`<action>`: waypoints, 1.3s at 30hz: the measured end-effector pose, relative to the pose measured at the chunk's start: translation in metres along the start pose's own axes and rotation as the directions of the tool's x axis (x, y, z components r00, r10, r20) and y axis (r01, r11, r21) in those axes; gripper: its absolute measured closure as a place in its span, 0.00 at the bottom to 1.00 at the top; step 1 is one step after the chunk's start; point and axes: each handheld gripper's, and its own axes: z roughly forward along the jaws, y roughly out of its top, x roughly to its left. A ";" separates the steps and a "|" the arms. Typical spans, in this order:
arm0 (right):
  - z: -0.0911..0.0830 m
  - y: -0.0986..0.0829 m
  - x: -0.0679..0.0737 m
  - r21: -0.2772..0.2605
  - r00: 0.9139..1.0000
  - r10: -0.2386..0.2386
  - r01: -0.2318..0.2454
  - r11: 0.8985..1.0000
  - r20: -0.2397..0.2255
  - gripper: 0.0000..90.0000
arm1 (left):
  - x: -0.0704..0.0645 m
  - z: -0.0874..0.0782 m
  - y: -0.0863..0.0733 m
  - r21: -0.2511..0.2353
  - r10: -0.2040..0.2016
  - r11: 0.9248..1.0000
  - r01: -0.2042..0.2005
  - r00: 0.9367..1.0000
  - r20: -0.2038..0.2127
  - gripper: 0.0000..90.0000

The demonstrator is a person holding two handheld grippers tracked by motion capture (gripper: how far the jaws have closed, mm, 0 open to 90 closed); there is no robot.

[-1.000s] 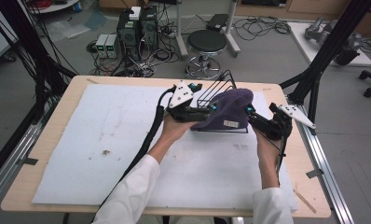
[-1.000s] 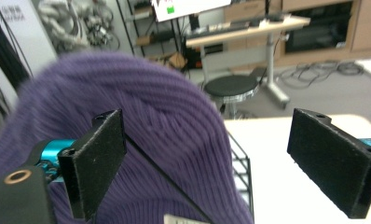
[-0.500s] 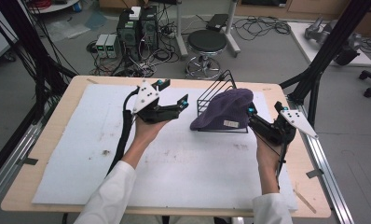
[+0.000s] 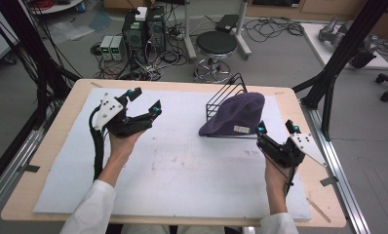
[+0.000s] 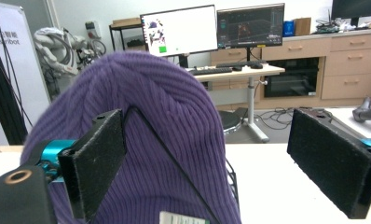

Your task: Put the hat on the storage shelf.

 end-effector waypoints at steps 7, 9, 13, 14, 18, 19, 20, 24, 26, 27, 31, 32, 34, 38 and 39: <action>-0.003 -0.001 0.001 0.021 1.000 -0.014 0.014 1.000 0.006 0.12 | 0.006 -0.020 -0.010 0.024 0.005 1.000 -0.004 1.000 -0.015 0.24; -0.006 -0.004 0.001 0.023 1.000 -0.027 0.027 0.999 0.012 0.12 | 0.009 -0.027 -0.012 0.024 0.000 1.000 0.000 1.000 -0.021 0.24; -0.012 -0.009 -0.004 0.042 0.999 -0.033 0.032 0.999 0.042 0.12 | 0.014 -0.043 -0.016 0.017 -0.020 1.000 0.021 0.998 -0.051 0.24; -0.014 -0.010 -0.006 0.045 0.999 -0.024 0.022 0.999 0.048 0.12 | 0.016 -0.048 -0.017 0.018 -0.019 1.000 0.020 0.998 -0.060 0.24; -0.018 -0.012 -0.009 0.042 0.997 -0.014 0.011 0.999 0.071 0.12 | 0.025 -0.066 -0.020 0.011 -0.031 0.999 0.033 0.995 -0.095 0.24; -0.019 -0.012 -0.010 0.040 0.997 -0.014 0.011 0.999 0.074 0.12 | 0.028 -0.071 -0.020 0.008 -0.036 0.999 0.037 0.994 -0.105 0.24; -0.020 -0.012 -0.010 0.041 0.997 -0.012 0.009 0.999 0.079 0.12 | 0.030 -0.075 -0.020 0.004 -0.042 0.999 0.042 0.993 -0.114 0.24; -0.022 -0.012 -0.010 0.046 0.997 0.005 -0.008 0.999 0.078 0.12 | 0.040 -0.092 -0.022 -0.017 -0.084 0.996 0.082 0.986 -0.141 0.24; -0.024 -0.012 -0.010 0.045 0.997 -0.001 -0.002 0.999 0.081 0.12 | 0.044 -0.100 -0.024 -0.015 -0.084 0.996 0.082 0.984 -0.159 0.24; -0.025 -0.012 -0.010 0.045 0.997 -0.012 0.009 0.999 0.079 0.12 | 0.045 -0.104 -0.025 -0.014 -0.085 0.996 0.084 0.982 -0.167 0.24; -0.029 -0.015 -0.010 0.060 0.997 -0.029 0.024 0.998 0.078 0.12 | 0.052 -0.119 -0.030 -0.013 -0.083 0.997 0.082 0.977 -0.197 0.24; -0.030 -0.016 -0.010 0.064 0.996 -0.033 0.028 0.998 0.079 0.12 | 0.053 -0.123 -0.031 -0.014 -0.084 0.996 0.083 0.975 -0.206 0.24; -0.031 -0.019 -0.011 0.073 0.996 -0.039 0.033 0.997 0.081 0.12 | 0.057 -0.130 -0.035 -0.017 -0.091 0.996 0.090 0.971 -0.219 0.24; -0.033 -0.025 -0.014 0.097 0.996 -0.038 0.030 0.995 0.079 0.12 | 0.062 -0.142 -0.042 -0.011 -0.104 0.995 0.104 0.965 -0.241 0.24; -0.034 -0.026 -0.015 0.101 0.996 -0.042 0.034 0.994 0.079 0.12 | 0.063 -0.145 -0.044 -0.010 -0.105 0.994 0.106 0.963 -0.248 0.24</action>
